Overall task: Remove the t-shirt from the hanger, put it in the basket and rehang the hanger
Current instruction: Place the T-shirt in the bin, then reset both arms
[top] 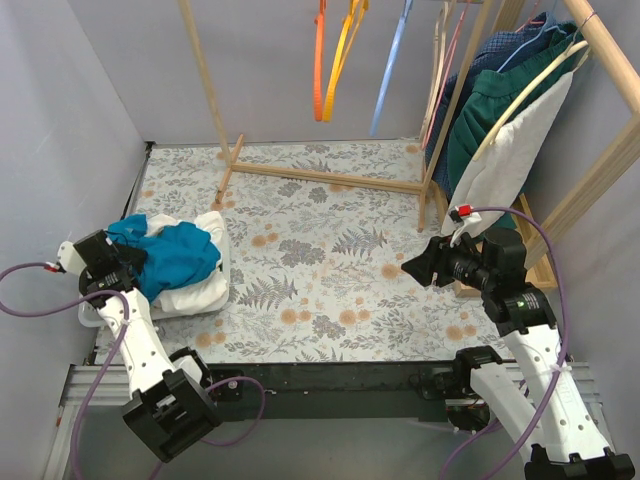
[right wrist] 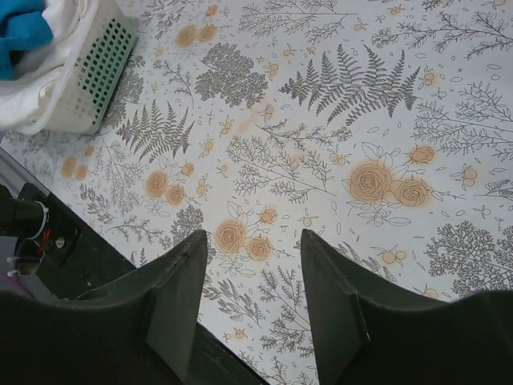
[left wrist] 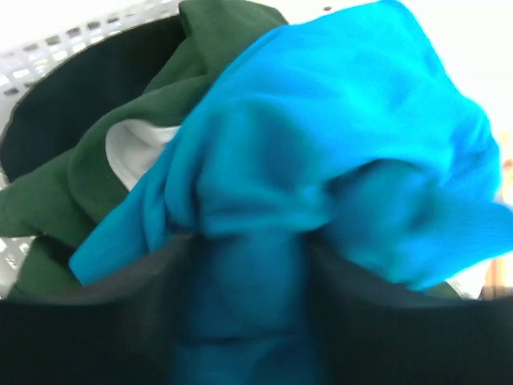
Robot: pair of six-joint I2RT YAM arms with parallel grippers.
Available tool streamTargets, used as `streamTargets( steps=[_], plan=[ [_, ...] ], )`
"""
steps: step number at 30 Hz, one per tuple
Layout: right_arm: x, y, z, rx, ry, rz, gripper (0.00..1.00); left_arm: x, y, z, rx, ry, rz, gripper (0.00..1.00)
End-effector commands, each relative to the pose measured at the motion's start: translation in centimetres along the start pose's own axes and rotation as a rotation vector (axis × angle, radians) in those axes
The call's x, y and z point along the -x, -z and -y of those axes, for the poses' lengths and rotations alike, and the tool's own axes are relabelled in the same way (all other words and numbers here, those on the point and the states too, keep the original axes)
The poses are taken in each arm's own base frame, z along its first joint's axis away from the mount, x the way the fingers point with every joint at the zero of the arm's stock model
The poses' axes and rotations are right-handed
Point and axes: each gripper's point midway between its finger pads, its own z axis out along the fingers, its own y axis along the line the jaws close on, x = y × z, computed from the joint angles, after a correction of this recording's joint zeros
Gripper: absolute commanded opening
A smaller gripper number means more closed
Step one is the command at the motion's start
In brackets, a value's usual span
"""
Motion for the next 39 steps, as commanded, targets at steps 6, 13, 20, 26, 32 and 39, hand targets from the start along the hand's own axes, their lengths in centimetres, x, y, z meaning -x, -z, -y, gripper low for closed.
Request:
streamTargets(
  steps=[6, 13, 20, 26, 32, 39],
  plan=[
    [1.0, 0.0, -0.2, -0.004, -0.002, 0.039, 0.56, 0.5, 2.8, 2.3, -0.101, -0.041, -0.037, 0.86],
    [1.1, 0.1, 0.2, -0.028, 0.010, 0.026, 0.57, 5.9, 8.6, 6.1, -0.205, -0.024, 0.117, 0.96],
    [1.5, 0.2, 1.0, -0.081, 0.018, 0.029, 0.76, 4.3, 14.0, 13.6, -0.590, -0.267, 0.045, 0.98],
    [2.0, 0.2, 1.8, -0.117, 0.060, 0.015, 0.98, -1.0, 16.0, 17.5, -0.839, -0.419, -0.078, 0.98],
    [2.4, -0.3, 2.0, -0.120, 0.062, 0.025, 0.98, -8.8, 15.2, 19.5, -0.835, -0.552, -0.200, 0.98],
    [1.2, -0.9, 1.5, -0.080, 0.042, 0.017, 0.98, -18.6, 15.3, 20.7, -0.776, -0.709, -0.297, 0.98]
  ],
)
